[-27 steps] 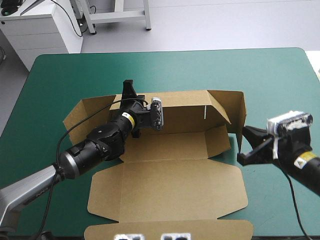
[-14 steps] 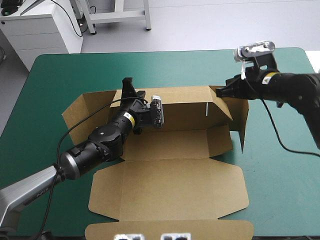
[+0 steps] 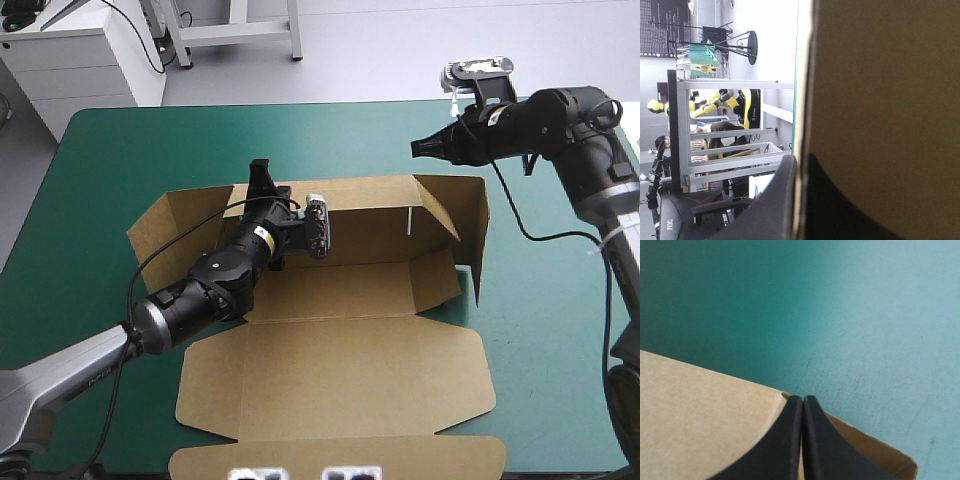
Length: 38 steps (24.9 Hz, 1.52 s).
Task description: Fold the box
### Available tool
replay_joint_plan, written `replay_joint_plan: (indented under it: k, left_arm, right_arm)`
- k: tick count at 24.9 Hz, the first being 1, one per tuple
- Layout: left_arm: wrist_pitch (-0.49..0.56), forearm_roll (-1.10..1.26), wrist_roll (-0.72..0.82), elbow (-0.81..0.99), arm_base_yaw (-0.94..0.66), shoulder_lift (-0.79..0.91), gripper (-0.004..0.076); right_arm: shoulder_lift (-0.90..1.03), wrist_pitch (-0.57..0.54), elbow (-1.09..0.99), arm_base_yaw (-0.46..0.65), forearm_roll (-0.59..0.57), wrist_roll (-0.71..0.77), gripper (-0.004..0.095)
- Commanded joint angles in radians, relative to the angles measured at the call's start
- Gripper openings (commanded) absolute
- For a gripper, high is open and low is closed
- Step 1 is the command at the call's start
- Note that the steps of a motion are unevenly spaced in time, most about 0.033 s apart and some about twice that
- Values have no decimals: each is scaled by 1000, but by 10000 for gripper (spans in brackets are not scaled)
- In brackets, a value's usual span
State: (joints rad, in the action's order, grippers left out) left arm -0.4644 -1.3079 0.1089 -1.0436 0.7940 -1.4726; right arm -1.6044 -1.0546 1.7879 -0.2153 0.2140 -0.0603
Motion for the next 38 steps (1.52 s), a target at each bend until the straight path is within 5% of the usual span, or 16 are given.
replay_joint_plan:
  k: [1,20,31,38]
  left_arm:
    - [-8,-33,20,-30,5,31,-8]
    - [-17,-33,39,-30,5,31,-8]
    - [-27,-82,69,-30,5,31,-8]
    - [-69,-85,69,-30,5,16,-8]
  right_arm:
    - [-25,30,62,4,-28,24,-14]
    - [-266,-177,298,22,-104,104,-14]
    - [-252,-199,166,54,68,43,-14]
    - [-204,-199,107,55,79,19,-14]
